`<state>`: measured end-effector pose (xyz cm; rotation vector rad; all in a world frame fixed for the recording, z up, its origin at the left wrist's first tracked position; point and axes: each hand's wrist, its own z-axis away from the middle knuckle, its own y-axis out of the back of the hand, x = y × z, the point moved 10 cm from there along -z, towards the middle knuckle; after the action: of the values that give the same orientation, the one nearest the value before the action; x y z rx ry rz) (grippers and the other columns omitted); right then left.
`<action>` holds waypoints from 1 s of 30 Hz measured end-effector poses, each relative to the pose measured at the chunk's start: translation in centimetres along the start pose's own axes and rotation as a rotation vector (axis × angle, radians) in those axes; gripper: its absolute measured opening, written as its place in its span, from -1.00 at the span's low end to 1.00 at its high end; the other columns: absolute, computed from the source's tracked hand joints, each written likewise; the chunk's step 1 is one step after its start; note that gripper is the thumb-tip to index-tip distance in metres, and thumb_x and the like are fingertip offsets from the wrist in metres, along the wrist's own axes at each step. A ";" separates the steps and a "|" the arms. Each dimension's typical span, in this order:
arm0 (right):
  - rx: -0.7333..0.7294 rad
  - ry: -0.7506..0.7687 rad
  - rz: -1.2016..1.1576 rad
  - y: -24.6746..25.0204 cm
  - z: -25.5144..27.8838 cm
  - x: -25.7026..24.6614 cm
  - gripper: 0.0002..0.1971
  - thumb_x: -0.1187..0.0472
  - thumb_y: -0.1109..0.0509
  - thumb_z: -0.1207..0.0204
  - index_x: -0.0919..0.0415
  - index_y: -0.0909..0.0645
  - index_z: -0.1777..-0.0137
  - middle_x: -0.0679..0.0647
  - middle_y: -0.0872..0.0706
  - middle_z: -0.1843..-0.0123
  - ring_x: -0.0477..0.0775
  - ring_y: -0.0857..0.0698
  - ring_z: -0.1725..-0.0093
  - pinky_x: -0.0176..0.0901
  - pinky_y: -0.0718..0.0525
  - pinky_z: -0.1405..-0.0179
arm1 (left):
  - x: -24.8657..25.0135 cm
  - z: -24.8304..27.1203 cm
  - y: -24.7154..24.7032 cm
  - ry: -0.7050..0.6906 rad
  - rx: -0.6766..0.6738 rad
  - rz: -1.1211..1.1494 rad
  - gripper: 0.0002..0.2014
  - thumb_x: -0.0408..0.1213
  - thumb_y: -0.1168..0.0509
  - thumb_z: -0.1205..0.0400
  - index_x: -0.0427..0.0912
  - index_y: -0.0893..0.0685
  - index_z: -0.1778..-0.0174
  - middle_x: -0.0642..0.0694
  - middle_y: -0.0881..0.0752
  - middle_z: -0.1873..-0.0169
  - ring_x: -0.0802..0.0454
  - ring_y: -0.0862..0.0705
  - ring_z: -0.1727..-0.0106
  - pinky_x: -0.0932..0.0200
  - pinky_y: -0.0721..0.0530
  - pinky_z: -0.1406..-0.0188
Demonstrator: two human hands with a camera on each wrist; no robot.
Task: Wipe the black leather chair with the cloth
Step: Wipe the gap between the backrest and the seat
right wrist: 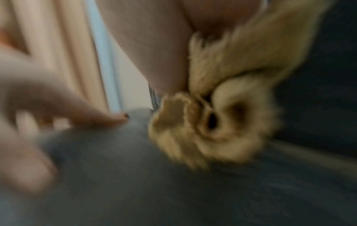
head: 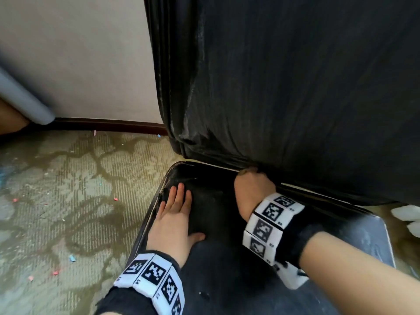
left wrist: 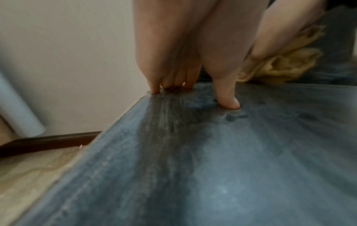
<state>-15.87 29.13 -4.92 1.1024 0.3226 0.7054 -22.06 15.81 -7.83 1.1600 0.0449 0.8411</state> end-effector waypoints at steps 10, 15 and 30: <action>0.117 0.367 0.047 0.6 -1.4 -9.7 -0.55 0.33 0.08 -0.59 0.24 -0.62 -0.24 0.13 -0.57 -0.28 0.24 -0.49 -0.32 -0.03 -0.64 -0.03 | -0.5 -0.3 0.4 -0.075 0.024 0.063 -0.13 0.03 -0.32 -0.53 0.02 0.09 -0.63 0.08 0.25 -0.60 0.26 0.36 -0.50 0.19 0.12 -0.61; 0.058 0.288 0.014 1.9 -1.0 -7.0 -0.64 0.42 0.03 -0.64 0.35 -0.51 -0.31 0.24 -0.58 -0.32 0.29 -0.58 -0.29 0.03 -0.62 -0.09 | -0.4 -0.4 0.0 -0.045 0.018 0.054 -0.09 0.05 -0.32 -0.53 -0.04 0.14 -0.63 0.02 0.31 -0.59 0.19 0.32 -0.58 0.20 0.16 -0.60; -0.017 0.314 -0.005 0.9 -1.8 -9.4 -0.61 0.38 0.03 -0.67 0.44 -0.35 -0.44 0.29 -0.32 -0.48 0.34 -0.45 -0.40 0.09 -0.57 -0.14 | -0.5 -0.5 -0.1 -0.039 0.023 0.051 -0.15 0.03 -0.29 -0.55 0.03 0.10 -0.63 -0.01 0.23 -0.63 0.16 0.29 -0.60 0.17 0.12 -0.62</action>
<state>-24.19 24.42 -5.84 0.9734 0.5849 0.8770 -22.57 15.89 -8.38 1.2029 -0.0077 0.8646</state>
